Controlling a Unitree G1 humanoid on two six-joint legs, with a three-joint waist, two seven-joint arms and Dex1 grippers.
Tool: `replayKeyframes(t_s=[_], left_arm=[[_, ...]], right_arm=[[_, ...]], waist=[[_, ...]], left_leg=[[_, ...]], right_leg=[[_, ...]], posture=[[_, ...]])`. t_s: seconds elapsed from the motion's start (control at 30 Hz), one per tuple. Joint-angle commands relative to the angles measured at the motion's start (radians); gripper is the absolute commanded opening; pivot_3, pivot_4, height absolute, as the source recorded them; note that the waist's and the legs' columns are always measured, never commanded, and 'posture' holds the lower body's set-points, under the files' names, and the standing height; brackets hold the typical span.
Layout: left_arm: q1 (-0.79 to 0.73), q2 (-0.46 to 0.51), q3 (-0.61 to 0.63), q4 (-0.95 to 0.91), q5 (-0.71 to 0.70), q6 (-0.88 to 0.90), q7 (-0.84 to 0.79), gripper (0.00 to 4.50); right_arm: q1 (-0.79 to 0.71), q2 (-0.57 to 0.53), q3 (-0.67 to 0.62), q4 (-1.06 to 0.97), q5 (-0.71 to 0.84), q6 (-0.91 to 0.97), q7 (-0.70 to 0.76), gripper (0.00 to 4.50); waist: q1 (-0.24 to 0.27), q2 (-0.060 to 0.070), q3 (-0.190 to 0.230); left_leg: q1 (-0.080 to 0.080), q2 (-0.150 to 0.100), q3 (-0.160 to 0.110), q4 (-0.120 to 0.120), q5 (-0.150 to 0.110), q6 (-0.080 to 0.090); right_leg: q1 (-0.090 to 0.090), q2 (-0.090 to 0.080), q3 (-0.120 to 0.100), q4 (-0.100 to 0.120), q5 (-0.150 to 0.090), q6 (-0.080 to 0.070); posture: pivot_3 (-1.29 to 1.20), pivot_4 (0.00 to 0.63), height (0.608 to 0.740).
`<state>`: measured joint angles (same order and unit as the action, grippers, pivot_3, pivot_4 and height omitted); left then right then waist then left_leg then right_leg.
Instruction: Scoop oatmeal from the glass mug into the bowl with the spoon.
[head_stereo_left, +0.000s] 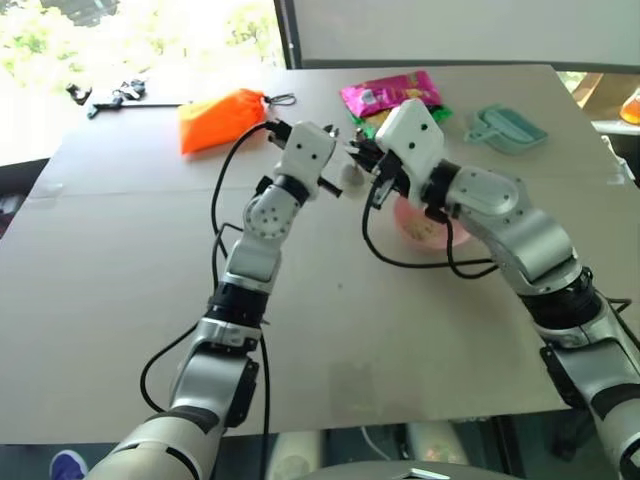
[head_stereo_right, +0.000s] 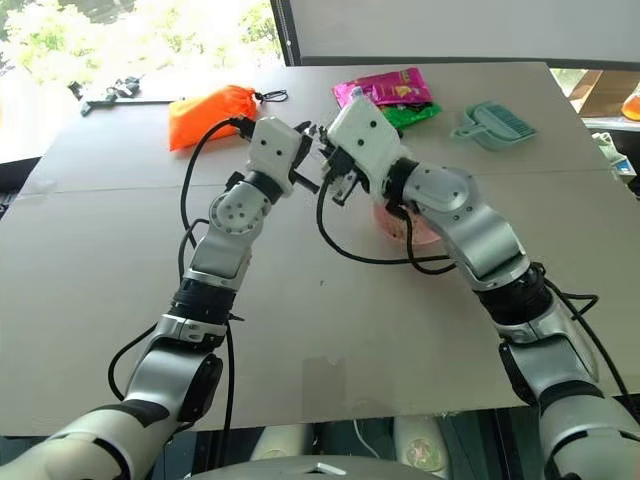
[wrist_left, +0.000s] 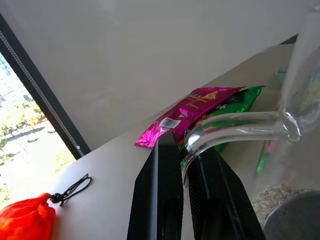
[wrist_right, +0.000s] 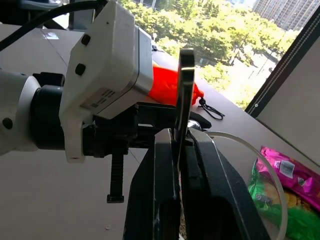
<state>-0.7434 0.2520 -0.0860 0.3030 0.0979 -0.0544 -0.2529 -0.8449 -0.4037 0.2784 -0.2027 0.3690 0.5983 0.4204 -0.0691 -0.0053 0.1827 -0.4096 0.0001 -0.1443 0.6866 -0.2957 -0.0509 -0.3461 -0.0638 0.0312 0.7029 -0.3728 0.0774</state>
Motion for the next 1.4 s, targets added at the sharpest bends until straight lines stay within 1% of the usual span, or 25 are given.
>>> replayKeyframes(t_s=[0.03, 0.2, 0.33, 0.5, 0.67, 0.93, 1.4], left_arm=[[-0.032, -0.008, 0.009, -0.016, 0.002, -0.034, 0.013, 0.04], [-0.035, -0.013, 0.010, -0.003, 0.004, -0.038, 0.019, 0.04], [-0.031, -0.014, 0.010, 0.005, 0.003, -0.037, 0.022, 0.04], [-0.034, -0.021, 0.012, 0.021, -0.001, -0.019, 0.030, 0.04], [-0.040, -0.035, 0.019, 0.032, -0.013, 0.002, 0.030, 0.04], [-0.026, -0.047, 0.025, 0.016, -0.031, 0.061, 0.021, 0.04], [0.003, -0.061, 0.018, -0.016, -0.037, 0.111, 0.005, 0.04]], right_arm=[[-0.027, 0.044, -0.112, -0.023, 0.093, 0.141, -0.013, 0.00], [-0.065, 0.119, -0.247, -0.005, 0.198, 0.312, -0.060, 0.00], [-0.122, 0.181, -0.384, 0.045, 0.276, 0.431, -0.134, 0.00], [-0.227, 0.226, -0.575, 0.173, 0.362, 0.554, -0.239, 0.00], [-0.287, 0.244, -0.692, 0.262, 0.419, 0.638, -0.315, 0.00], [-0.348, 0.256, -0.823, 0.363, 0.479, 0.713, -0.408, 0.00], [-0.373, 0.253, -0.954, 0.443, 0.538, 0.764, -0.541, 0.00]], waist=[[0.000, 0.000, 0.000], [-0.001, 0.000, 0.000], [-0.001, 0.000, 0.000], [-0.003, 0.000, 0.000], [-0.002, 0.000, 0.000], [-0.003, 0.001, 0.000], [-0.003, 0.001, 0.000]], left_leg=[[-0.001, 0.000, -0.001, 0.001, 0.000, 0.000], [-0.003, -0.002, -0.002, 0.001, 0.000, 0.000], [-0.004, -0.002, -0.002, 0.002, 0.000, 0.000], [-0.004, -0.002, -0.002, 0.002, 0.000, 0.000], [-0.004, -0.002, -0.002, 0.002, 0.000, 0.000], [-0.005, -0.004, -0.001, 0.002, 0.000, 0.000], [-0.005, -0.006, -0.001, 0.002, 0.000, 0.000]], right_leg=[[0.000, 0.000, -0.001, 0.002, 0.000, 0.000], [-0.004, -0.001, -0.002, 0.007, 0.000, 0.000], [-0.006, -0.001, -0.002, 0.008, 0.000, 0.000], [-0.006, -0.001, -0.001, 0.009, 0.000, 0.000], [-0.006, -0.002, -0.001, 0.010, 0.000, 0.000], [-0.006, -0.004, -0.001, 0.010, 0.000, 0.000], [-0.006, -0.006, -0.001, 0.011, 0.000, 0.000]], posture=[[0.00, 0.150, 0.740], [0.00, 0.150, 0.740], [0.00, 0.150, 0.740], [0.00, 0.150, 0.740], [0.00, 0.150, 0.740], [0.00, 0.150, 0.740], [0.00, 0.150, 0.740]])
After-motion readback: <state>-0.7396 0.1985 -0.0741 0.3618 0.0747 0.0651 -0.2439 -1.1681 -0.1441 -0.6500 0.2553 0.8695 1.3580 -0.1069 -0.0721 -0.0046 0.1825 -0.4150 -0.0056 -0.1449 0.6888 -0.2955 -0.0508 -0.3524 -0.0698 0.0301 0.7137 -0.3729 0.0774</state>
